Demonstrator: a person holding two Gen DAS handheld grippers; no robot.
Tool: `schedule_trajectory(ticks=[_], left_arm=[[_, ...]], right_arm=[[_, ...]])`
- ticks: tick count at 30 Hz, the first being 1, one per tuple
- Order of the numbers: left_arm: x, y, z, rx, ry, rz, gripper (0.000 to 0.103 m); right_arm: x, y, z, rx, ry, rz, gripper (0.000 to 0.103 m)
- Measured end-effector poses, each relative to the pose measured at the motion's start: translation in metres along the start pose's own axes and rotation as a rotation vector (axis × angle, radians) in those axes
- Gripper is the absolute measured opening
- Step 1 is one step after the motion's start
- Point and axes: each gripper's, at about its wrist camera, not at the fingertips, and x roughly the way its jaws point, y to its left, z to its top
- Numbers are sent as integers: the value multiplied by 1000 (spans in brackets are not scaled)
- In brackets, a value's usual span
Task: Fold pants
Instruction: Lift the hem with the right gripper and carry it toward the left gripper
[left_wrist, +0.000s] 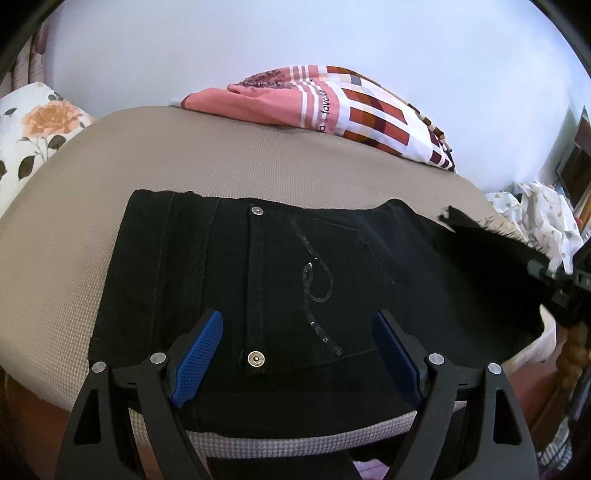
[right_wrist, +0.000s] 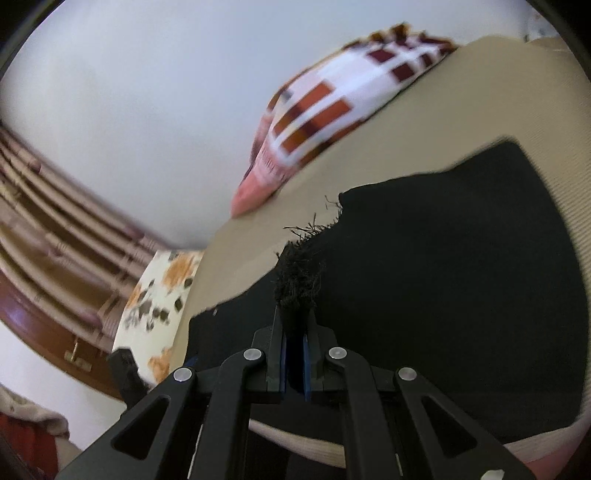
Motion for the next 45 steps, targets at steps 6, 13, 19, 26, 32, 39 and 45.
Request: schedule_trajectory(ticks=[6,13,19,26,32,39,45], left_arm=[[-2,6,-2,-22,-5,-13,83],[0,6,-5,-24,-1,-17,83],[1,7,-5,-29,-1,-23,83],[0,8,-5,-34,-2,-24,83],[-2,9,-4,-31,-1,-26,83],[-4,13,-3,-27,9,-25,83],[-10,12,-2,-18,3,-19,83]], right_arm=[[27,22,-18,-63,65,21,6],[48,34,-31,-132,105,-28,6],[62,44,-46,-231,152,-95,7],[70,55,-63,-390,188,-185,10],[65,60,-68,-413,211,-138,20],[54,37,-65,-275,303,42,22],[19,12,-32,-61,198,210,22]])
